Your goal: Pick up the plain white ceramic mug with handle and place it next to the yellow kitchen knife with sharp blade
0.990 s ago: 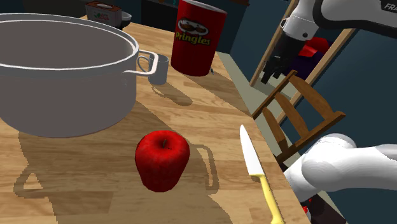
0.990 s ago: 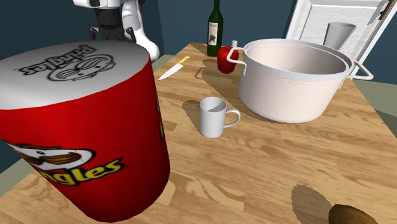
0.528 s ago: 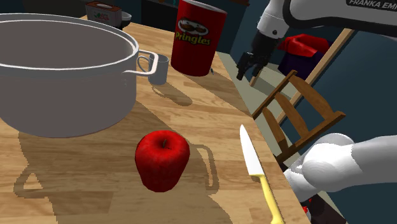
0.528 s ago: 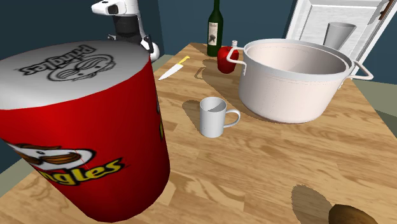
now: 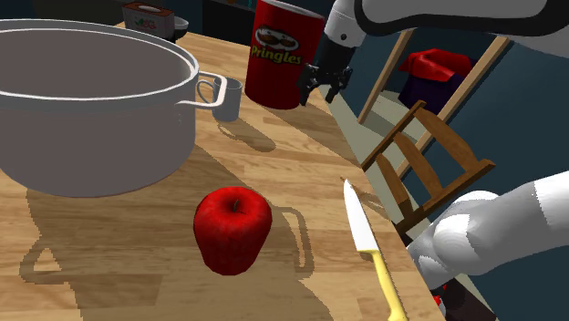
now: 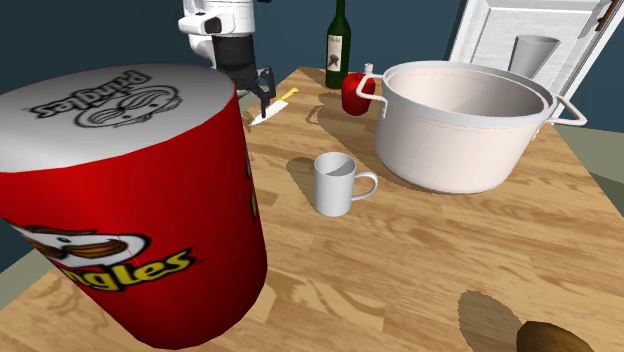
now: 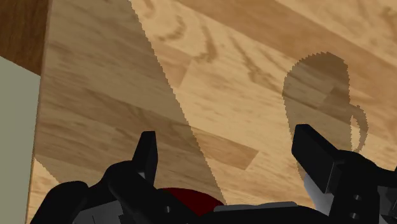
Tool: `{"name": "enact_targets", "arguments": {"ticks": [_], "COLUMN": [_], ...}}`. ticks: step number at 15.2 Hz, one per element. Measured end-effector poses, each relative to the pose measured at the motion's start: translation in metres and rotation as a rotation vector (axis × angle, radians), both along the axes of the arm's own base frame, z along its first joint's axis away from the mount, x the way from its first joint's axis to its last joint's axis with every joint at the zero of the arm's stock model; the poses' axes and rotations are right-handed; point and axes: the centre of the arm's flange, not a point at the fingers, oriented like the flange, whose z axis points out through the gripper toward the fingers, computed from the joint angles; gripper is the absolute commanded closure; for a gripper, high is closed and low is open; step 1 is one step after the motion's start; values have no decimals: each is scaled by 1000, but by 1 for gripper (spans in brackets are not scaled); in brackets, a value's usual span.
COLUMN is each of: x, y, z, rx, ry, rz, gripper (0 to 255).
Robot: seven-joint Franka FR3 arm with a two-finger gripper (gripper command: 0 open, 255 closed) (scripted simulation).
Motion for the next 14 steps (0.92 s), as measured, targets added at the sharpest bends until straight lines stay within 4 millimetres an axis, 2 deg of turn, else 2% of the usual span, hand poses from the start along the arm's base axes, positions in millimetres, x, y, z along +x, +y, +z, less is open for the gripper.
{"name": "enact_targets", "arguments": {"ticks": [9, 14], "x": [83, 135], "y": [77, 112], "z": [-11, -14], "rx": [25, 39], "ry": [-42, -67], "rz": [-95, -149], "gripper": [0, 0]}}
